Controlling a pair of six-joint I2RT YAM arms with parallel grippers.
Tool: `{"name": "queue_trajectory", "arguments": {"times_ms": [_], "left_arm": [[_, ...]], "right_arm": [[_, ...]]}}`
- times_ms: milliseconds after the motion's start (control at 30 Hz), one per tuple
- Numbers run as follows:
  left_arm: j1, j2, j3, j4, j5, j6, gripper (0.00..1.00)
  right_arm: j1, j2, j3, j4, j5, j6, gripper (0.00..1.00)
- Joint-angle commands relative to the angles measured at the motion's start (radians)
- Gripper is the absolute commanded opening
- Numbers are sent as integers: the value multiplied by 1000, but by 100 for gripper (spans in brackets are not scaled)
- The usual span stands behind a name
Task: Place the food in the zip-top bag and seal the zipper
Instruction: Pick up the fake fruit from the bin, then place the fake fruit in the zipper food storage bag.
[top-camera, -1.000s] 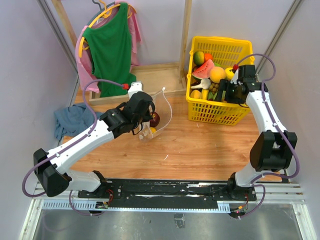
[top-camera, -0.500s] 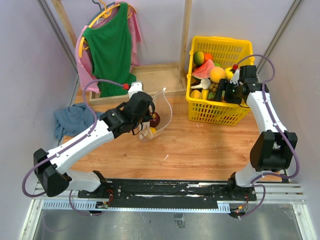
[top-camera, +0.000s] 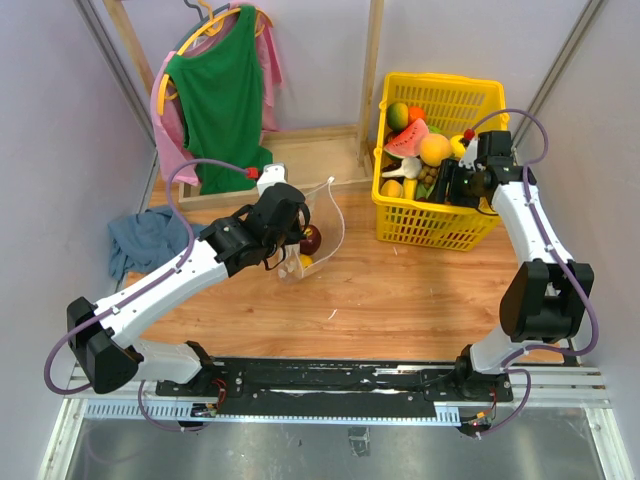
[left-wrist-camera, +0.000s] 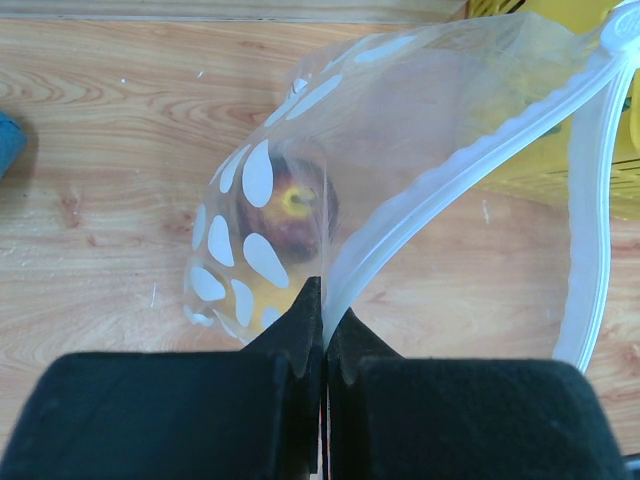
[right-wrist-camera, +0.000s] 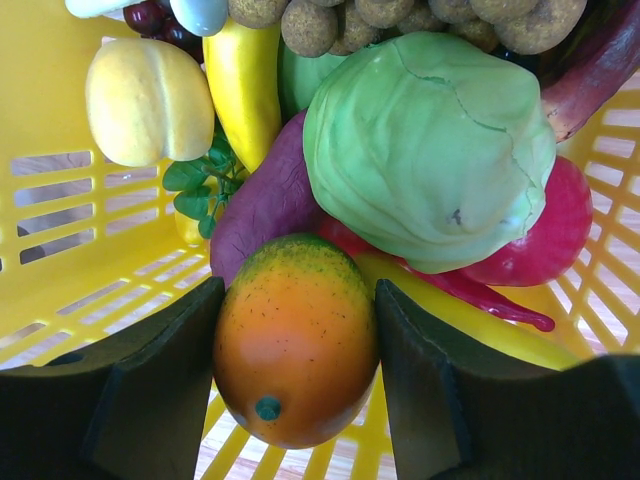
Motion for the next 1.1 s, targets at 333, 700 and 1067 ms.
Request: {"name": "queue_trajectory", "arguments": {"times_ms": [333, 700, 1067], "left_arm": [[5, 1, 31, 52, 37, -4, 0], [5, -7, 34, 71, 76, -5, 0], [5, 6, 37, 71, 88, -28, 0]], "right_arm": [[40, -273, -99, 149, 108, 16, 6], [153, -471, -140, 307, 107, 41, 1], [460, -570, -158, 455, 91, 51, 1]]}}
